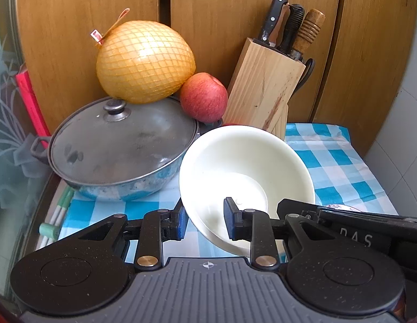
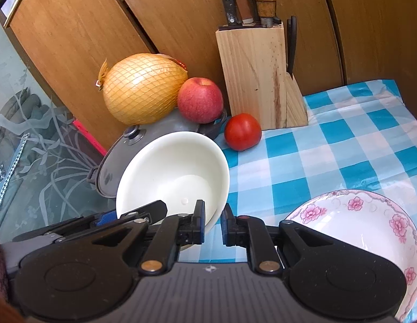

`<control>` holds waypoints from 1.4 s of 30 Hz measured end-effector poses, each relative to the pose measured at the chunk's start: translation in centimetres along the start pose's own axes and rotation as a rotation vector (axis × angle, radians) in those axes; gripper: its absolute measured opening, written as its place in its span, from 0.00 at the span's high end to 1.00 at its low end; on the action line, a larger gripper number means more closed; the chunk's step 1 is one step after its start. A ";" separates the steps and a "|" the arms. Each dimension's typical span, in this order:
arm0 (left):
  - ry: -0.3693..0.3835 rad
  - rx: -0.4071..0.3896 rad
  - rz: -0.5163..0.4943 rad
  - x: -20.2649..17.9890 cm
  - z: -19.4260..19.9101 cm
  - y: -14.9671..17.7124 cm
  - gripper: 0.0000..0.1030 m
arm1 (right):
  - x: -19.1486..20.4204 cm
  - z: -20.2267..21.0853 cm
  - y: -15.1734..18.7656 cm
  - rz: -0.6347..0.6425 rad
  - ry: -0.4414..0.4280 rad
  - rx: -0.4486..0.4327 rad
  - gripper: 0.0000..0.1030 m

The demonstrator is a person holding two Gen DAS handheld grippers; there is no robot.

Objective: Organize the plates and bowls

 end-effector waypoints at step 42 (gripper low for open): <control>0.007 0.012 -0.033 2.4 5.0 8.0 0.62 | 3.4 1.8 8.6 0.051 -0.050 0.079 0.84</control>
Point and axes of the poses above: each gripper's, at about its wrist camera, not at the fingertips, and z roughly against the way its jaws point, x to its left, y to its underside, the point moved 6 cm from there along -z, roughly the way its jaws point, and after that the axes turned 14 degrees about x, right-handed, at the moved point
